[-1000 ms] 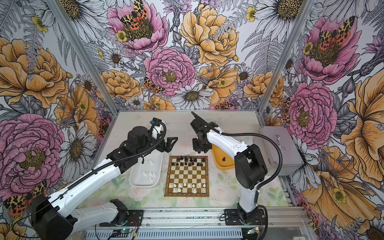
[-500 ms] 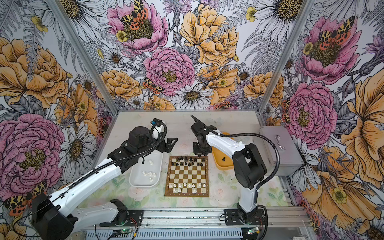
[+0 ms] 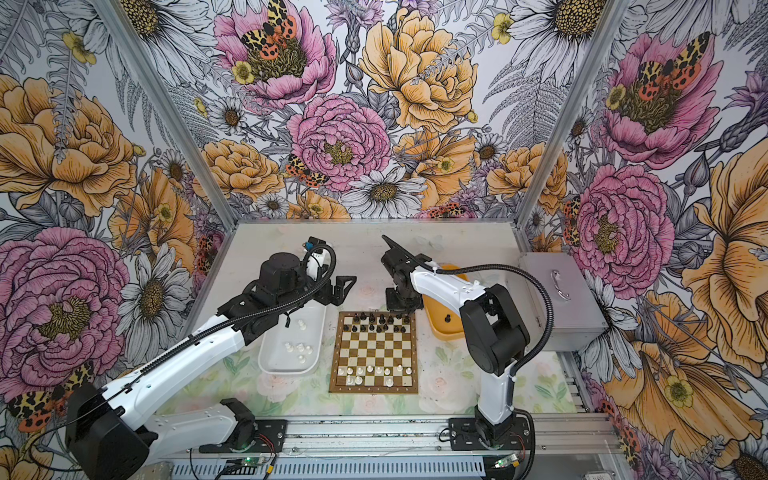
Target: Set up the chess pieces on the board
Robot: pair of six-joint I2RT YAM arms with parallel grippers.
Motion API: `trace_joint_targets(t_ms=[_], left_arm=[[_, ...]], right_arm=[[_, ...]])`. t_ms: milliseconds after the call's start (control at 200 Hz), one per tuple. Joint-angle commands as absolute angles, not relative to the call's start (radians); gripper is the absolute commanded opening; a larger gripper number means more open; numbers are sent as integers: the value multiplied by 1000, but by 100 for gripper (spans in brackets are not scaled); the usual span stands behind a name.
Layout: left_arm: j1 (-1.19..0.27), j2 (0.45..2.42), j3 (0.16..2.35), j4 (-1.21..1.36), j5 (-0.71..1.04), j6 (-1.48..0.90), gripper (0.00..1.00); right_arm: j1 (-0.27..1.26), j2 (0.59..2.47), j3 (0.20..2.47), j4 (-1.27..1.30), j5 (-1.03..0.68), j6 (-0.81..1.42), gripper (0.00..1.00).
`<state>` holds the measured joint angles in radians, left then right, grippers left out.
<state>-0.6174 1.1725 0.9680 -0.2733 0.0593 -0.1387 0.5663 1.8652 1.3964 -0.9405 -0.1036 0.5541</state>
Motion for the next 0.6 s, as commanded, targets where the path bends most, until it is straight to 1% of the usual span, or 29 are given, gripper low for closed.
trace_joint_targets(t_ms=[0, 595], left_arm=[[-610, 1185, 1008, -279, 60, -127, 99], [-608, 1204, 1017, -279, 57, -133, 99]], right_arm=[[575, 1880, 1385, -918, -115, 564, 16], [577, 1902, 1386, -911, -126, 552, 16]])
